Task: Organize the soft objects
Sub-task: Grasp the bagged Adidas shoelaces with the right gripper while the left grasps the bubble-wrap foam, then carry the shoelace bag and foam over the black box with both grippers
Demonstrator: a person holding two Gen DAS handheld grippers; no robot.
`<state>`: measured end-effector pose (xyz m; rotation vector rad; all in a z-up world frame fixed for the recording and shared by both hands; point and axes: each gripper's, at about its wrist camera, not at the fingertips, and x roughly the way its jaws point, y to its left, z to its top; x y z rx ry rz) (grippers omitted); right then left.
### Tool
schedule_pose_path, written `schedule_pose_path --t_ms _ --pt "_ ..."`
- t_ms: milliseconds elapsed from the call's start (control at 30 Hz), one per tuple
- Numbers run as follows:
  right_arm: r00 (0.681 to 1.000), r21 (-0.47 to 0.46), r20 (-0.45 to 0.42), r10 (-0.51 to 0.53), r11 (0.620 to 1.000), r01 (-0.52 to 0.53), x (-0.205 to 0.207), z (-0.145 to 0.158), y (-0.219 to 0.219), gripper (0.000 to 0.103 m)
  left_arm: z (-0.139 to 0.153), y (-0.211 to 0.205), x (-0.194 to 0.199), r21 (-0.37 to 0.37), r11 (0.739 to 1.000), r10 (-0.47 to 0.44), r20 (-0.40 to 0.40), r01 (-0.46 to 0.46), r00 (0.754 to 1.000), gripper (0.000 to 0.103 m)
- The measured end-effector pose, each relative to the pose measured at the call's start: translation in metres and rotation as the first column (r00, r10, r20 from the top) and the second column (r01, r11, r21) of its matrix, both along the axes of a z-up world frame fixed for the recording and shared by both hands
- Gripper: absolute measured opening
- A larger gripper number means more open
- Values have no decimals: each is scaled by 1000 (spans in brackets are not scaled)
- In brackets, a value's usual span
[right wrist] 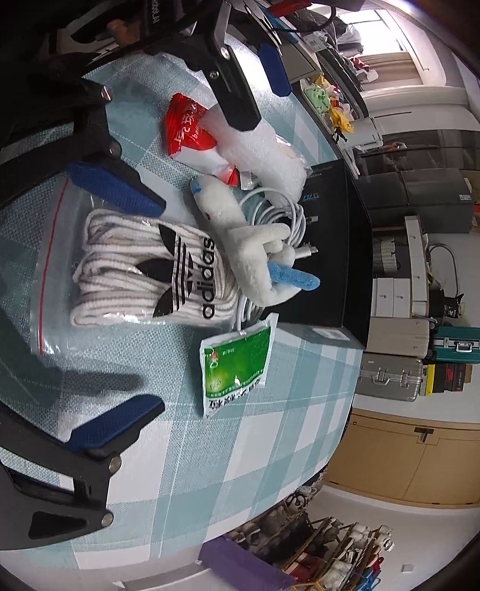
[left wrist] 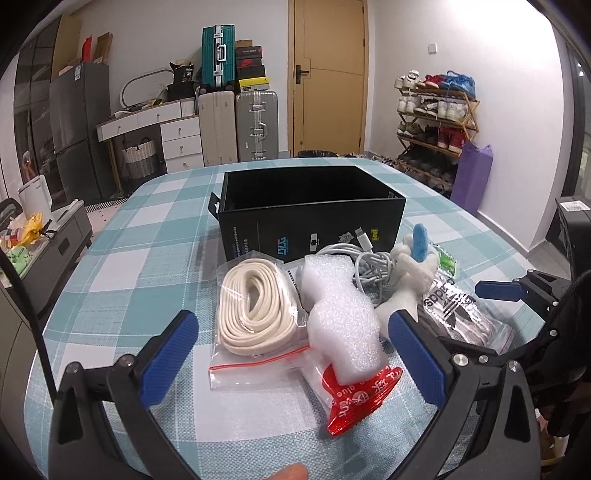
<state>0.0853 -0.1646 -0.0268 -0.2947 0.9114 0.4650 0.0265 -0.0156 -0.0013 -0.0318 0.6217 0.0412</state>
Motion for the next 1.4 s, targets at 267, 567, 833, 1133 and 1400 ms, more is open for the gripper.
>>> schedule_pose_path --t_ms 267,567,833,1133,1400 --pt "998 12 20 67 998 -67 -10 -2 8 67 -1 -6 2 30 1000 -8 -14 8 1000 100" --pt "996 13 24 92 996 -92 -12 -3 10 58 -4 -12 1 12 996 -87 -17 87 996 57" --pt "995 16 25 96 995 -96 -13 -2 10 55 -2 -19 -4 12 991 -131 -2 131 991 37" --pt "991 14 73 113 993 -114 -17 3 6 45 5 -11 -7 -10 995 -103 28 104 994 37" --pt "988 64 122 93 993 -101 -23 22 -8 44 16 -5 -13 -32 995 -89 66 91 994 37"
